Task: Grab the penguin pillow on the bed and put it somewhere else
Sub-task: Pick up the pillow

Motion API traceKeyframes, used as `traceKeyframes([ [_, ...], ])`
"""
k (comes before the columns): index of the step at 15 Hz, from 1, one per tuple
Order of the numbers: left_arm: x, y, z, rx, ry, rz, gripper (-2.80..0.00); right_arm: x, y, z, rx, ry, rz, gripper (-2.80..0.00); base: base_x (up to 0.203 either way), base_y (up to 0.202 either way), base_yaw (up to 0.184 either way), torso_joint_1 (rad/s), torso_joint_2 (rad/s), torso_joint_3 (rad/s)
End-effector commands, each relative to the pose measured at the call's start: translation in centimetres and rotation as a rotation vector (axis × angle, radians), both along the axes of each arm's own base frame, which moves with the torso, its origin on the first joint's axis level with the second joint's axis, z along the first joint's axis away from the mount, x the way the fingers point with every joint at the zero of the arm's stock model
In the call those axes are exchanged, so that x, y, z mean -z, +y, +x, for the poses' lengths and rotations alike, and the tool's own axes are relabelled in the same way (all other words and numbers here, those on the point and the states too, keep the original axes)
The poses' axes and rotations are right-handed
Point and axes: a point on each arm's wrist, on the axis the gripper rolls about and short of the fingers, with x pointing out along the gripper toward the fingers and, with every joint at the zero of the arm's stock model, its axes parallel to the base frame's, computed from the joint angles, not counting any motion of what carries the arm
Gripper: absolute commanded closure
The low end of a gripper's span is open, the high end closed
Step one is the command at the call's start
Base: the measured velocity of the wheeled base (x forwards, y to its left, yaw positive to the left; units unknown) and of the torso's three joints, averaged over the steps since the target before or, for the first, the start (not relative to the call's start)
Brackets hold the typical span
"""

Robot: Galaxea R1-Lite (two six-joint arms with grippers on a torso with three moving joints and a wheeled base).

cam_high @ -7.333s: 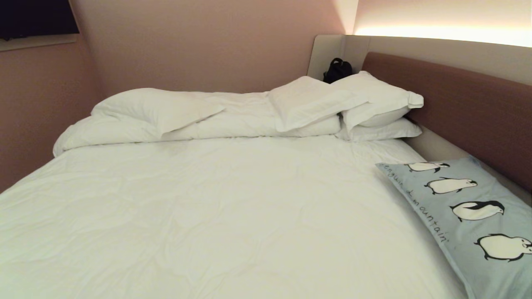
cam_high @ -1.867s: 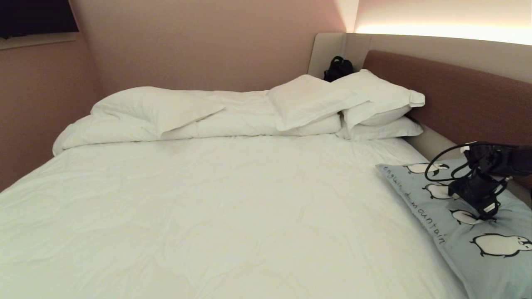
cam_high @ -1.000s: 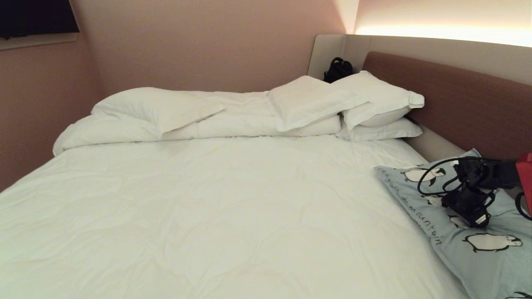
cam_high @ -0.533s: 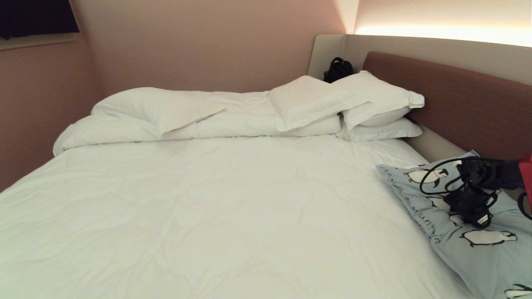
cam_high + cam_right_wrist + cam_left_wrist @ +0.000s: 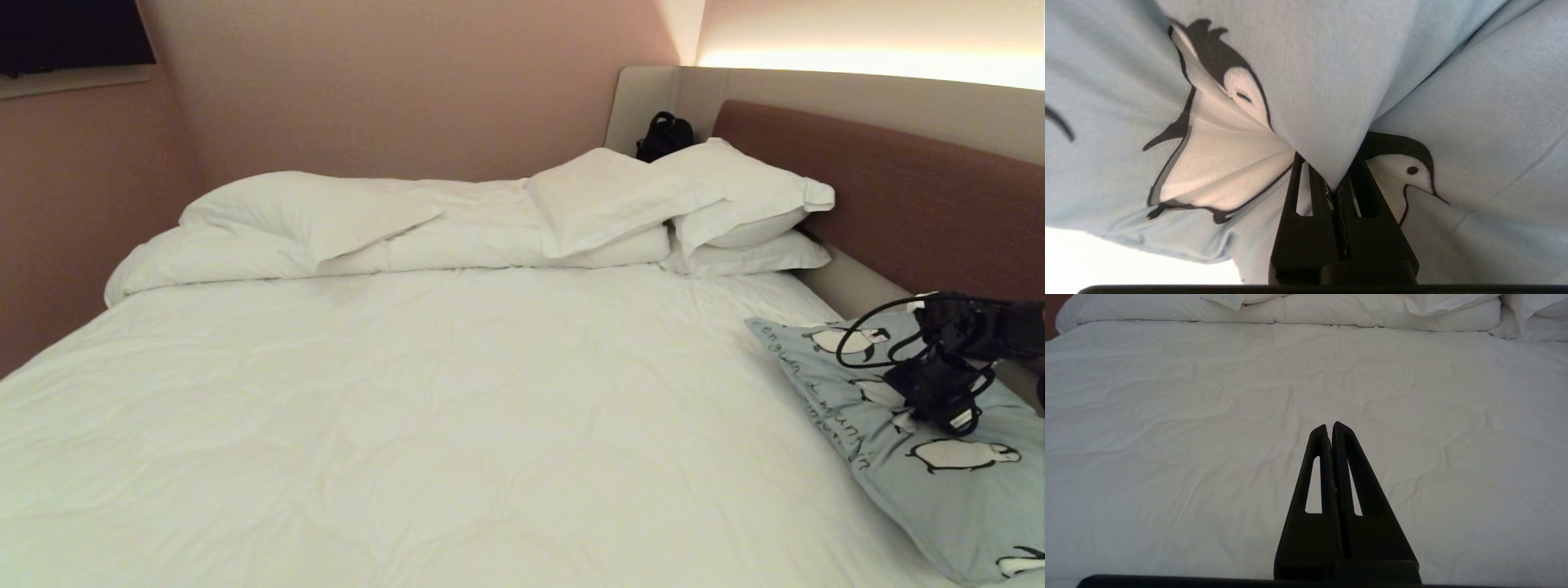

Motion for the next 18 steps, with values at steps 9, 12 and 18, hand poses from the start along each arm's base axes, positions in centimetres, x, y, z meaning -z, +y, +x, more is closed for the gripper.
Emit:
traceKeyframes([
  [9,0.0,0.0,0.0,-0.001,-0.001,-0.001,0.0,-11.2,1.7,-3.6,-0.038,-0.177,0.01,0.0,0.0,0.0,0.0,0.0,0.0,0.0],
  [12,0.0,0.0,0.0,-0.001,-0.001,-0.001,0.0,-12.9,2.1,-4.5,-0.04,-0.205,0.0,0.0,0.0,0.0,0.0,0.0,0.0,0.0],
  [18,0.0,0.0,0.0,-0.001,-0.001,-0.001,0.0,-18.0,3.6,-7.6,-0.091,-0.292,0.026,0.0,0.0,0.0,0.0,0.0,0.0,0.0],
])
